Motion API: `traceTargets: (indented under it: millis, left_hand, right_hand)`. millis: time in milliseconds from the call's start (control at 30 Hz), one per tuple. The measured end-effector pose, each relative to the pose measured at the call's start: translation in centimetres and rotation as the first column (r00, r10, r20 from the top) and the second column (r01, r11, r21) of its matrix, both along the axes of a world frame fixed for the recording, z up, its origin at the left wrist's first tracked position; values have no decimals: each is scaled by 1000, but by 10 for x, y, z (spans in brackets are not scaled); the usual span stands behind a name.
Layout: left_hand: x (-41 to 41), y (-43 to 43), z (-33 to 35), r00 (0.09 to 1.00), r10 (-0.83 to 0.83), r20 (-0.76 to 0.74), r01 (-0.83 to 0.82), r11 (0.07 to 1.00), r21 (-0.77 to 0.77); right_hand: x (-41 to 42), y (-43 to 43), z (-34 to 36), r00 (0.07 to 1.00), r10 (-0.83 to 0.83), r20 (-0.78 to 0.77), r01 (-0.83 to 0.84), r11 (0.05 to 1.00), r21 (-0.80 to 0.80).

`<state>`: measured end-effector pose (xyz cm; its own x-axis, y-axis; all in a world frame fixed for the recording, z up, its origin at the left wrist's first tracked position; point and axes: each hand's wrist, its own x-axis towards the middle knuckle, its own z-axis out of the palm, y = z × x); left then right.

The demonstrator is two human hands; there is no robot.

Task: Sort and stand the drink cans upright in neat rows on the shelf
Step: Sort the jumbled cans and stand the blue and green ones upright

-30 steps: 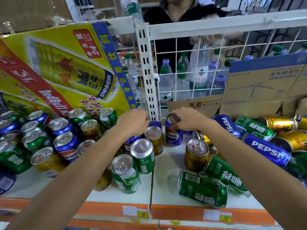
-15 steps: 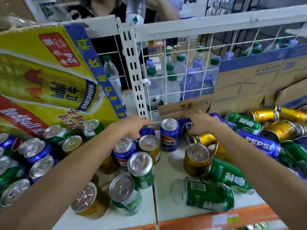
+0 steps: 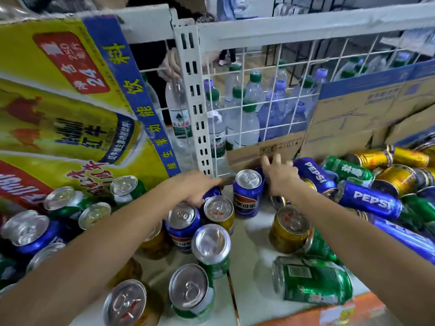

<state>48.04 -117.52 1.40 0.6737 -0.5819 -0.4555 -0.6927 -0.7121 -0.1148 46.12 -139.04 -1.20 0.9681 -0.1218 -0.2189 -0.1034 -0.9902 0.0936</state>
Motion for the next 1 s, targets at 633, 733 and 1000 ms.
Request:
traceTargets:
  millis: [633, 733, 1000]
  left_hand:
    - [-9, 57, 34, 952, 305, -26, -299, 906, -299]
    - [-15, 54, 34, 937, 350, -1, -336, 899, -282]
    - [-20, 41, 47, 839, 538, -83, -526, 763, -374]
  right_hand:
    - [-1, -13, 29, 994, 55, 90, -58, 998, 21]
    - [-2, -12, 42, 982, 117, 148, -133, 986, 99]
    - [-5, -21, 41, 930, 307, 203, -349, 912, 215]
